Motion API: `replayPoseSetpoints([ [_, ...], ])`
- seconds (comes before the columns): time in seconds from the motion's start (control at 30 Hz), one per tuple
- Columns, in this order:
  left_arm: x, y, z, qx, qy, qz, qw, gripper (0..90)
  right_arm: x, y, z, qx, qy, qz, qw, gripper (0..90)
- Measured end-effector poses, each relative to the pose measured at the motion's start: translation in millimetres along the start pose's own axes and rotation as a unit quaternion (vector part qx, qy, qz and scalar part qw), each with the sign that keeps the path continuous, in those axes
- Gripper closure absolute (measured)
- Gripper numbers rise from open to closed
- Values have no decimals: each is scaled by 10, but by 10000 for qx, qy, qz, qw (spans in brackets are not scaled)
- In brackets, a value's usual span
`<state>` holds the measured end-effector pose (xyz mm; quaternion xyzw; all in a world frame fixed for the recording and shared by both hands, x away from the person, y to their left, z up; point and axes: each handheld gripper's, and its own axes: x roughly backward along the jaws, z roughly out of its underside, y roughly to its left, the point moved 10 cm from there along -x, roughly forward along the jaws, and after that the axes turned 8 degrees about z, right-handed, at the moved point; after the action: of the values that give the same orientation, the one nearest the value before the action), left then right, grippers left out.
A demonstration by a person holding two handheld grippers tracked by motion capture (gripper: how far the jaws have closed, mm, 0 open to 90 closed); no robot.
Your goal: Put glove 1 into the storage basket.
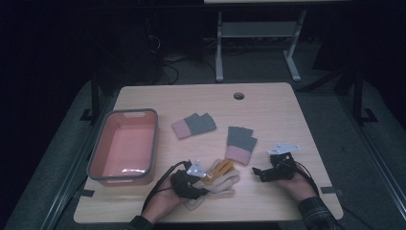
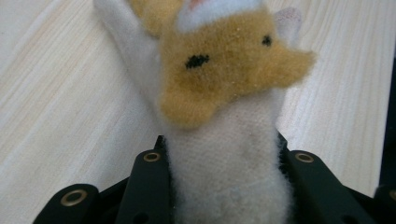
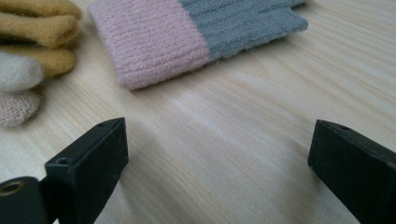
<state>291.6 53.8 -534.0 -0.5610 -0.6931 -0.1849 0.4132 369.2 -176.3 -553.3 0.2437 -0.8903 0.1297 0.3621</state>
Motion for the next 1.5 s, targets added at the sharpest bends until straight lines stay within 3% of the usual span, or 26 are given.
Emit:
replayPoseSetpoints([
  [0.23, 72, -12, -52, 36, -94, 145, 9998, 658, -1, -1, 0, 5, -4, 1, 10000, 45],
  [0.73, 398, 71, -247, 226, -458, 140, 9986, 658, -3, -4, -1, 19, -10, 4, 10000, 45],
  [1.0, 601, 166, -326, 318, -544, 53, 9980, 658, -2, -3, 0, 19, -9, 2, 10000, 45],
  [1.5, 1041, 416, -453, 525, -868, -273, 9945, 659, -2, -3, -1, 16, -9, -1, 10000, 45],
])
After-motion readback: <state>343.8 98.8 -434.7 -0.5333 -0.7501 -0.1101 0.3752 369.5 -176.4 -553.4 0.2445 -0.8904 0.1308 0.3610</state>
